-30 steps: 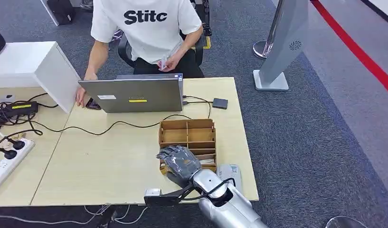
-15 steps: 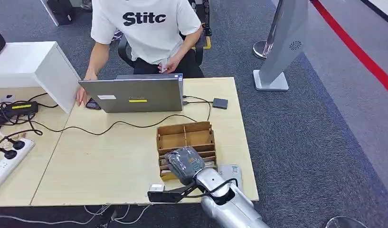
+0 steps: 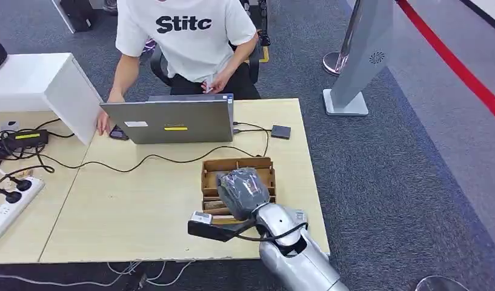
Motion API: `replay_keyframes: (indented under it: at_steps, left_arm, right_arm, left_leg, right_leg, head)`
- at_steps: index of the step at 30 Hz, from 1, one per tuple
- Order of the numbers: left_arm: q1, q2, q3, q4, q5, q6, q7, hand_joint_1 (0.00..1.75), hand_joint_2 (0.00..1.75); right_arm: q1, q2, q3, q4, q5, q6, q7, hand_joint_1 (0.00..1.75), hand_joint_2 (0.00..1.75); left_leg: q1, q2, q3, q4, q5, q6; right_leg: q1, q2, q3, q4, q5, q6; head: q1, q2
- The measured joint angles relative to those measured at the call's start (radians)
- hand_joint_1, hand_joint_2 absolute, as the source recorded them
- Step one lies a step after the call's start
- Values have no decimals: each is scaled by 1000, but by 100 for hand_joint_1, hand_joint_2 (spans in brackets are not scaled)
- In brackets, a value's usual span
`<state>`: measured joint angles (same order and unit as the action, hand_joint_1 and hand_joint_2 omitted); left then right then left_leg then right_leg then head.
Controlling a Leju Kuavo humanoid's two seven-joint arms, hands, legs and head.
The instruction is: Pass the card to the sensor for recognition and then transmit it.
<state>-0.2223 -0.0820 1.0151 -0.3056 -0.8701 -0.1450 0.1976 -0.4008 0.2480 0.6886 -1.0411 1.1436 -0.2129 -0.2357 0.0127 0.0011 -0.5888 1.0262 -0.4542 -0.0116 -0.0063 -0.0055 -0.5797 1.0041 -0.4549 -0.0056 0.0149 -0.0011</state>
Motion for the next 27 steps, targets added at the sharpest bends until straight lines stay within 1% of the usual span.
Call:
replay_keyframes:
  at_steps: [4,8,24,25,26,27]
  left_arm:
    - [3,1,0,0,0,0,0,0,175]
    - [4,2,0,0,0,0,0,0,175]
    - [5,5,0,0,1,0,0,0,175]
    - [5,5,0,0,1,0,0,0,175]
    - [5,6,0,0,1,0,0,0,175]
    - [5,6,0,0,0,0,0,0,175]
  right_arm:
    - [1,-8,1,-59,0,4,5,175,175]
    - [3,-13,1,-86,0,7,6,175,175]
    - [6,-17,2,-106,-1,8,6,175,175]
    - [6,-17,3,-108,-5,8,14,175,175]
    - [5,-17,6,-112,-16,9,24,169,175]
    - [1,-17,10,-117,-22,15,38,175,175]
  left_leg:
    - [0,0,0,0,0,0]
    - [0,0,0,0,0,0]
    - [0,0,0,0,0,0]
    - [0,0,0,0,0,0]
    - [0,0,0,0,0,0]
    - [0,0,0,0,0,0]
  right_leg:
    - [0,0,0,0,0,0]
    - [0,0,0,0,0,0]
    - [0,0,0,0,0,0]
    - [0,0,0,0,0,0]
    - [0,0,0,0,0,0]
    - [0,0,0,0,0,0]
  head:
    - [0,0]
    - [0,0]
    - [0,0]
    - [0,0]
    - [0,0]
    - [0,0]
